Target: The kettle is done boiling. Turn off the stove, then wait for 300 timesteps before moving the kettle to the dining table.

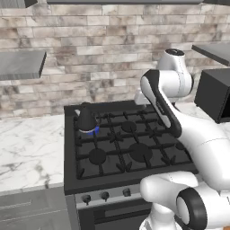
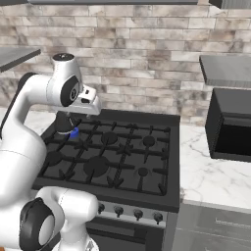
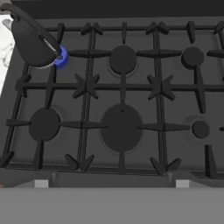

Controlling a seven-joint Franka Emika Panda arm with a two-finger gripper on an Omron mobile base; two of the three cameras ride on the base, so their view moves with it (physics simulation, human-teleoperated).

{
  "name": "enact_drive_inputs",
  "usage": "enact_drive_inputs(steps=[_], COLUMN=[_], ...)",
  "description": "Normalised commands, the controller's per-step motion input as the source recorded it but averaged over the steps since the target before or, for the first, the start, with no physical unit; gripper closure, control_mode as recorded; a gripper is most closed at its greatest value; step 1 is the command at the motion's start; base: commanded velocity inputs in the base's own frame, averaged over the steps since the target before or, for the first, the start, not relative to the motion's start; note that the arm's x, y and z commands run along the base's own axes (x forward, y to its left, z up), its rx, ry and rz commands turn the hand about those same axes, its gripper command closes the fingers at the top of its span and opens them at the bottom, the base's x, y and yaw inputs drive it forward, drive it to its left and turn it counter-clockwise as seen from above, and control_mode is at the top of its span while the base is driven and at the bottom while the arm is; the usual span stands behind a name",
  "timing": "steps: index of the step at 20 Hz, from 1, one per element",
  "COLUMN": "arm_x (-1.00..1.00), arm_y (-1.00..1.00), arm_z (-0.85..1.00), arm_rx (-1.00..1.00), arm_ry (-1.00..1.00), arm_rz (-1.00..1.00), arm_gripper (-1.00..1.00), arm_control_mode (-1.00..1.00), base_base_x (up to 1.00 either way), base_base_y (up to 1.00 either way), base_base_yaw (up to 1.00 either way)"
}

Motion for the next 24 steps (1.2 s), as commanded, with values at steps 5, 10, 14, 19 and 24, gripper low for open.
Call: enact_drive_inputs(steps=[5, 10, 14, 19, 24], arm_x=[0.00, 0.00, -0.04, 0.00, 0.00], arm_y=[0.14, 0.00, -0.01, 0.00, 0.00], arm_z=[0.00, 0.00, 0.00, 0.00, 0.00], arm_rx=[-0.01, 0.00, 0.00, 0.00, 0.00], arm_ry=[-0.01, 0.00, -0.05, 0.00, 0.00], arm_rz=[0.00, 0.00, 0.00, 0.00, 0.00], arm_gripper=[-1.00, -1.00, -1.00, -1.00, -1.00], arm_control_mode=[-1.00, -1.00, 1.00, 1.00, 1.00], base_base_x=[0.00, 0.00, -0.05, -0.20, -0.10], base_base_y=[0.00, 0.00, -0.06, -0.37, -0.34], base_base_yaw=[0.00, 0.00, 0.00, 0.00, 0.00])
